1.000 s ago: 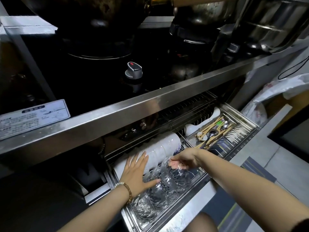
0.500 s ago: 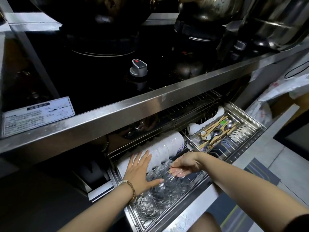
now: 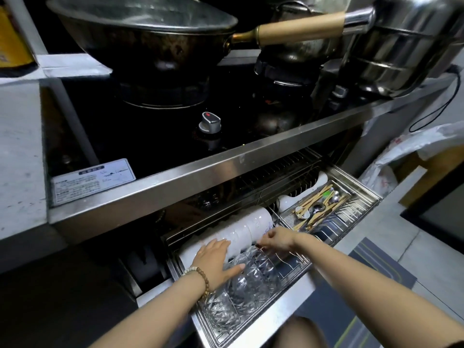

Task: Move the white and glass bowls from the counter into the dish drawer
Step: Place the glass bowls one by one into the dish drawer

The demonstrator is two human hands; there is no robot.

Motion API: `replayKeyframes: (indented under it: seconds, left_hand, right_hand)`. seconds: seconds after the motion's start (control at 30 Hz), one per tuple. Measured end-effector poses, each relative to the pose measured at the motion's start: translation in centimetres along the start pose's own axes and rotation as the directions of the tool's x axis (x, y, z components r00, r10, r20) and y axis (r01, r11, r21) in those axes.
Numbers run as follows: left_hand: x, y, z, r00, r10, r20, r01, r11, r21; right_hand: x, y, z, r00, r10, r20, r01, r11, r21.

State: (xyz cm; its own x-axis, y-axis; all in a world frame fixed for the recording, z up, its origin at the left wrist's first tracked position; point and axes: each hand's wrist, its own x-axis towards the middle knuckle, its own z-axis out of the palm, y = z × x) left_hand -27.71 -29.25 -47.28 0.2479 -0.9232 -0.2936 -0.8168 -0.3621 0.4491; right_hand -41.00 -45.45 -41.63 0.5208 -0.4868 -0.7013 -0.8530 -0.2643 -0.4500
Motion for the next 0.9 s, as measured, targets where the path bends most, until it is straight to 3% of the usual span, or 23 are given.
replayKeyframes:
  seconds: [0.17, 0.23, 0.4, 0.63, 0.77, 0.9]
  left_hand:
    - [-1.9, 2.6, -4.1, 0.996, 0.046, -0.080, -0.054, 0.993, -0.101]
    - [-3.1, 3.6, -6.3, 0.985, 0.097, -0.142, -0.113, 0.987, -0.117]
    - [-7.0, 5.9, -12.8, 0.928, 0.214, -0.305, -0.260, 0.959, -0.117]
    - [-13.7, 6.4, -21.6, 0.799, 0.314, -0.513, -0.389, 0.920, -0.043]
    - [-17.7, 4.3, -26.1, 0.750, 0.281, -0.600, -0.336, 0.942, 0.021]
    - [-21.8, 0.8, -29.2, 0.729, 0.200, -0.654, -0.242, 0.970, 0.026]
  right_hand:
    - [-5.6, -1.0, -1.2, 0.956, -0.164, -0.243, 0.198, 0.972, 0.124]
    - [-8.2, -1.3, -1.7, 0.911, -0.231, -0.342, 0.303, 0.936, 0.176]
    - [-14.2, -3.3, -3.6, 0.784, -0.356, -0.509, 0.473, 0.873, 0.118]
    - [-20.2, -10.4, -3.5, 0.641, -0.563, -0.522, 0.616, 0.783, -0.088]
    - [-21.9, -15.5, -2.2, 0.566, -0.664, -0.489, 0.671, 0.716, -0.195]
    - [-22.3, -20.5, -0.6, 0.545, -0.710, -0.446, 0.717, 0.670, -0.191]
